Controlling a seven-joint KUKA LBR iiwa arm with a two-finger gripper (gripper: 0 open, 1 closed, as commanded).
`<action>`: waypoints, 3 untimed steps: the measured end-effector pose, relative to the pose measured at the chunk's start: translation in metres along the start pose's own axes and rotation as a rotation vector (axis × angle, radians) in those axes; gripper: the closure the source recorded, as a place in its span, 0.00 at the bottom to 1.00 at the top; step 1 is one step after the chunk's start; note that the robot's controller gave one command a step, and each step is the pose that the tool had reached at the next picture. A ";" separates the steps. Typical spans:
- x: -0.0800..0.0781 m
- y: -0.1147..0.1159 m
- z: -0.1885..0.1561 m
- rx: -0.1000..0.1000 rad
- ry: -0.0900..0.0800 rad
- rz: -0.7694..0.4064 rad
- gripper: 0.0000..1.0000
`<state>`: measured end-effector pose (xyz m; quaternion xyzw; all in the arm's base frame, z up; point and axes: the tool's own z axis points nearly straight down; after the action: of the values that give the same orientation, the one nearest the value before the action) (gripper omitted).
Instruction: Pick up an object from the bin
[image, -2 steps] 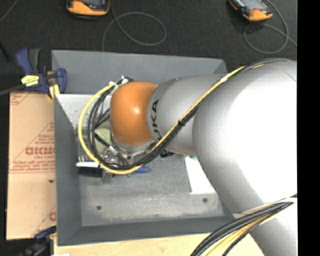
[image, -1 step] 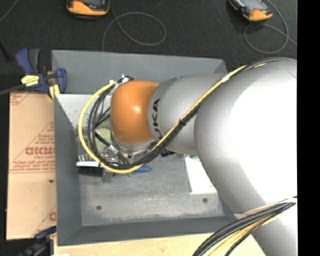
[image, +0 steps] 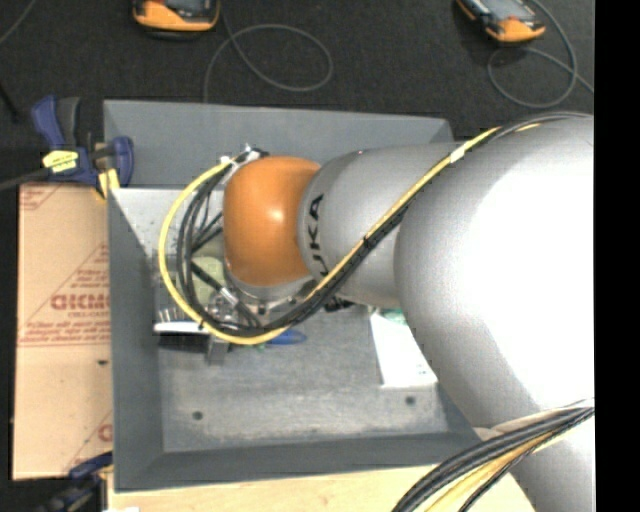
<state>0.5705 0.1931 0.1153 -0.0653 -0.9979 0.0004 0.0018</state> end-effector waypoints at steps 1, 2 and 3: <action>0.001 0.000 -0.021 0.001 0.002 0.000 1.00; -0.002 0.000 -0.035 -0.003 -0.005 0.000 1.00; -0.002 0.000 -0.043 -0.004 -0.008 0.000 1.00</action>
Offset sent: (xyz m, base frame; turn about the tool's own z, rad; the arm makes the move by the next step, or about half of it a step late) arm 0.0001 0.0000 0.0237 0.0000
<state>0.5723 0.1931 0.1587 -0.0652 -0.9979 -0.0011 -0.0021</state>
